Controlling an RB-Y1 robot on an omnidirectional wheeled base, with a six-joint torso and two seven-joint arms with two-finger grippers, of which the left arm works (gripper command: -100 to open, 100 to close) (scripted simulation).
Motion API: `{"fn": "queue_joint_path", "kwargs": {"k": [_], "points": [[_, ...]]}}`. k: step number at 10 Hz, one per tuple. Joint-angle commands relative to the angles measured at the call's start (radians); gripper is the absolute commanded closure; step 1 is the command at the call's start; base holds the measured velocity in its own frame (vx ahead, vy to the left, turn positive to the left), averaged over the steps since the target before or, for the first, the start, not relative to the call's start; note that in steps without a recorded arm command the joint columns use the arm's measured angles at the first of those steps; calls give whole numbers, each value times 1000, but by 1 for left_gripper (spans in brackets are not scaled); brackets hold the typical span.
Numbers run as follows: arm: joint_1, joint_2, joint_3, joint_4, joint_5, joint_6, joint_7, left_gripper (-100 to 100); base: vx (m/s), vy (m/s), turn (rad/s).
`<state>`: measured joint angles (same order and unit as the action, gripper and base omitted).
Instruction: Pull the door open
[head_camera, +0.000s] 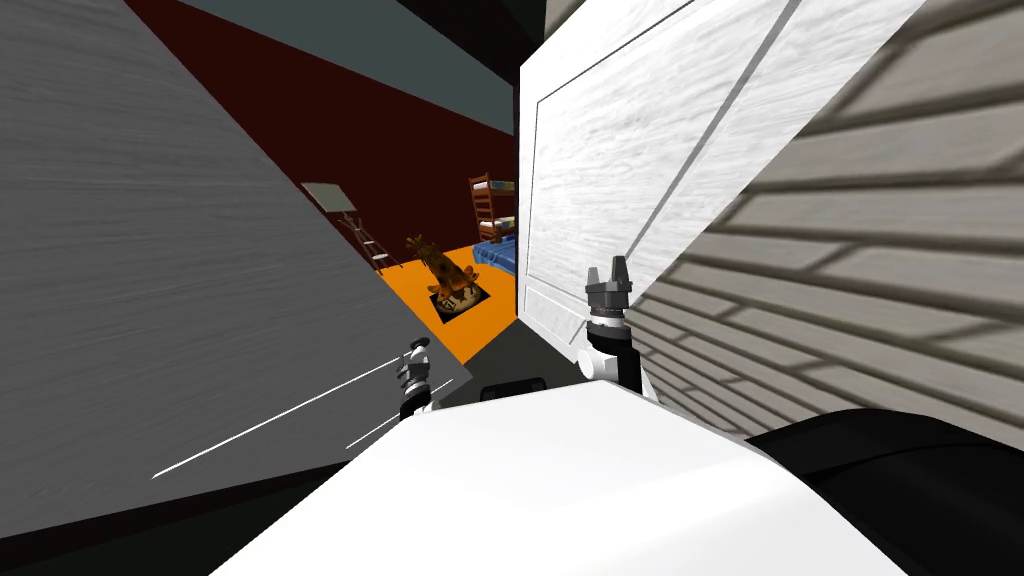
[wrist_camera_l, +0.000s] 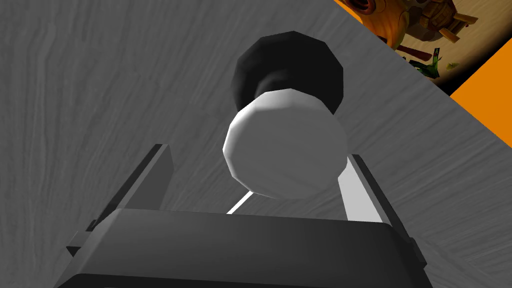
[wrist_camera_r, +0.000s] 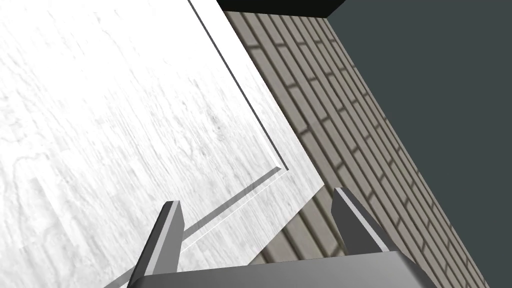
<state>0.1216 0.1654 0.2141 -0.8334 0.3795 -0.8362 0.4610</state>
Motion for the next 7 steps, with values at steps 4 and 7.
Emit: {"fn": "queue_joint_path", "kwargs": {"k": [4, 7], "points": [[-6, -9, -31, -14, 55, 1, 128, -100, -74, 1, -40], [-10, -16, -51, -21, 91, 3, 207, -100, -65, 7, -42]]}}
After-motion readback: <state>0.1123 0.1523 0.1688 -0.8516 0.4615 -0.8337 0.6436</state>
